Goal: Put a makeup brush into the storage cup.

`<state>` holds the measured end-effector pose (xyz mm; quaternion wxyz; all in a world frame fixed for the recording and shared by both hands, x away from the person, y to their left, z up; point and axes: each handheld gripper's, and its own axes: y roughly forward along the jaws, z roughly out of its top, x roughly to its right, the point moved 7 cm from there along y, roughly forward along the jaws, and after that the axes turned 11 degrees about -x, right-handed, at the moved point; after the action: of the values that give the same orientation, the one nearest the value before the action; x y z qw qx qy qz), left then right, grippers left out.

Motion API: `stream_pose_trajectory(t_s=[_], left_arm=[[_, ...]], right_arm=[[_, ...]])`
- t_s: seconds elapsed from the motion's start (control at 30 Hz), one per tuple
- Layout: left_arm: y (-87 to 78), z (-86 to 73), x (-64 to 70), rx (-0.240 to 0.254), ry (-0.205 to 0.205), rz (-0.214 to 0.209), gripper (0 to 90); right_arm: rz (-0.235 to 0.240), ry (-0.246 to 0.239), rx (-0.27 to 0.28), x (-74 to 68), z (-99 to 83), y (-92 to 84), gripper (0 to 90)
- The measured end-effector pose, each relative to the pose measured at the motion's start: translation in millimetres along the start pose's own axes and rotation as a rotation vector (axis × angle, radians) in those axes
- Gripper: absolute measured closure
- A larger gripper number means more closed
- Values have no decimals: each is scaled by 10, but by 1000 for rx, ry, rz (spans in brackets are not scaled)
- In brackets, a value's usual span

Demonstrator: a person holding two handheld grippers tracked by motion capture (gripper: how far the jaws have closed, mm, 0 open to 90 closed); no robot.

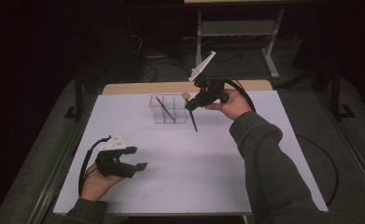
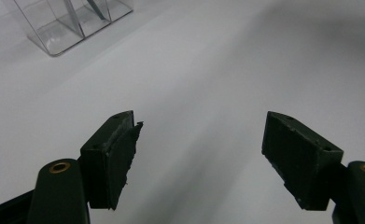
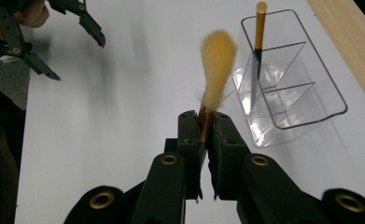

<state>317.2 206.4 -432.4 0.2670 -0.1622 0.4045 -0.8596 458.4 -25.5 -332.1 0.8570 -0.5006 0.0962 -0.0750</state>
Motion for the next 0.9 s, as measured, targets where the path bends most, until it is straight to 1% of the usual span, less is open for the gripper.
stream_pose_trajectory(t_s=[0.03,0.1,0.13,0.17,0.23,0.27,0.37,0.47,0.53,0.6,0.63,0.77,0.8,0.87,0.9], left_arm=[[-1,0,1,1,-3,-1,255],[-8,0,2,9,-5,-8,253],[-9,-1,11,15,-18,-16,254],[-9,-1,11,15,-18,-16,253],[-11,-7,13,13,-17,-13,253],[-12,-9,7,9,-8,-7,252],[-17,-15,6,5,-6,-6,251],[-44,-16,-9,19,-11,-1,251],[-50,-21,-6,19,-17,-2,251],[-63,-21,-11,19,-12,1,251],[-69,-21,-8,21,-20,0,251],[-72,-25,-13,20,-21,3,251],[-78,-25,-19,22,-18,6,251],[-81,-25,-20,24,-20,6,249],[-81,-25,-20,24,-20,6,248]], right_arm=[[-7,6,-6,19,7,-8,828],[0,23,1,40,35,-16,828],[-7,26,3,62,51,-20,828],[-7,26,3,62,51,-20,828],[-4,34,15,95,104,-16,828],[-6,36,13,107,117,-12,828],[-14,39,10,136,136,-7,828],[-12,47,11,191,173,-9,828],[-19,53,7,215,197,-33,828],[-20,52,11,228,213,-39,828],[-27,53,9,255,242,-52,828],[-36,64,11,298,286,-69,828],[-39,63,17,329,315,-79,828],[-44,80,17,357,334,-95,828],[-44,80,17,357,334,-95,828]])
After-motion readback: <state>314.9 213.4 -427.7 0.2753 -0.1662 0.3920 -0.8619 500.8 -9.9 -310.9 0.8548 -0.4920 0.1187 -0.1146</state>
